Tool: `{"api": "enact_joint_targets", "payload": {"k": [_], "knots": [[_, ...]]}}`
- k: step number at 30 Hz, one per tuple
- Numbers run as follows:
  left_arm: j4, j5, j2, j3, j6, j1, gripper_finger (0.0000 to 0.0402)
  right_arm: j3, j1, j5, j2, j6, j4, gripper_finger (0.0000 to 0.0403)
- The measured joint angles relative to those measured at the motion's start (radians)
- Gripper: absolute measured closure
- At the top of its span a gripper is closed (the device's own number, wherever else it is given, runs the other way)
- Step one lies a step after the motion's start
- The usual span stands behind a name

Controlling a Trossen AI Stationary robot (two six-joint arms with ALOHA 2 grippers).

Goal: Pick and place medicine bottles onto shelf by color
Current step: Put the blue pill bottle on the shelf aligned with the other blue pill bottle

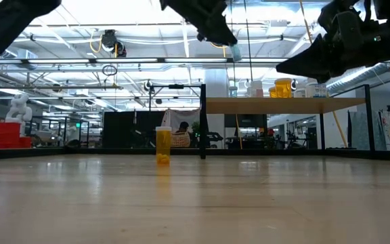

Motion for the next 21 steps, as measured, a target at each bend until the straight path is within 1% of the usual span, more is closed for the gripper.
{"api": "enact_joint_targets", "payload": {"k": [3, 5, 10, 17, 21], "knots": [[-0.018, 0.005, 0.015, 0.012, -0.003, 0.009, 0.0277, 0.000, 0.000, -0.004, 0.000, 0.016, -0.007, 0.0399], [-0.023, 0.023, 0.015, 0.001, -0.013, 0.018, 0.0277, 0.000, 0.000, -0.024, 0.000, 0.021, -0.007, 0.0399], [-0.021, 0.043, 0.015, -0.031, -0.042, 0.039, 0.0277, 0.000, 0.000, -0.027, 0.000, 0.027, -0.007, 0.0399], [0.030, 0.046, 0.015, -0.119, -0.053, 0.043, 0.0277, 0.000, 0.000, -0.027, 0.000, 0.027, -0.005, 0.0399], [0.084, 0.048, 0.023, -0.140, -0.068, 0.041, 0.0277, 0.000, 0.000, -0.027, 0.000, 0.027, -0.005, 0.0399]]}}
